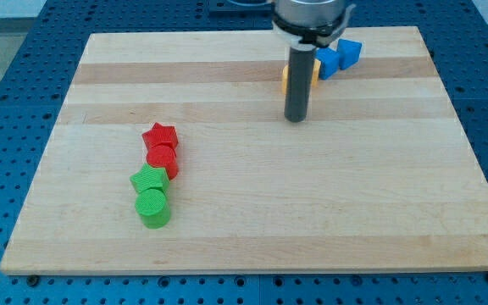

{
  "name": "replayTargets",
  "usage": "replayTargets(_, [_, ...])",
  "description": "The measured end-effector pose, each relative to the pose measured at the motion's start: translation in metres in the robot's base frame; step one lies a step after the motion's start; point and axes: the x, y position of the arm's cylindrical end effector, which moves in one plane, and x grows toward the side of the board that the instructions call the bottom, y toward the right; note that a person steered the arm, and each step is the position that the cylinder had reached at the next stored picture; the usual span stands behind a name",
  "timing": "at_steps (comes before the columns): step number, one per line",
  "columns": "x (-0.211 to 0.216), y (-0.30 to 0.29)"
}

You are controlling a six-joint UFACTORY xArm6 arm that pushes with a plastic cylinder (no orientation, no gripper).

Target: Slide the red star to the left of the yellow heart

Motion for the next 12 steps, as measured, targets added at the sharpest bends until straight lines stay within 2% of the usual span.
replayTargets(1, [0.046, -0.027])
replayTargets(2, [0.060, -0.081])
replayTargets(3, [0.058, -0.143])
replayTargets(5, [0.011, -0.236])
replayTargets(6, [0.013, -0.247])
replayTargets(7, [0.041, -0.250])
replayTargets(9, [0.044, -0.312])
replayTargets(11, [-0.015, -0.263])
replayTargets(12, [0.008, -0.265])
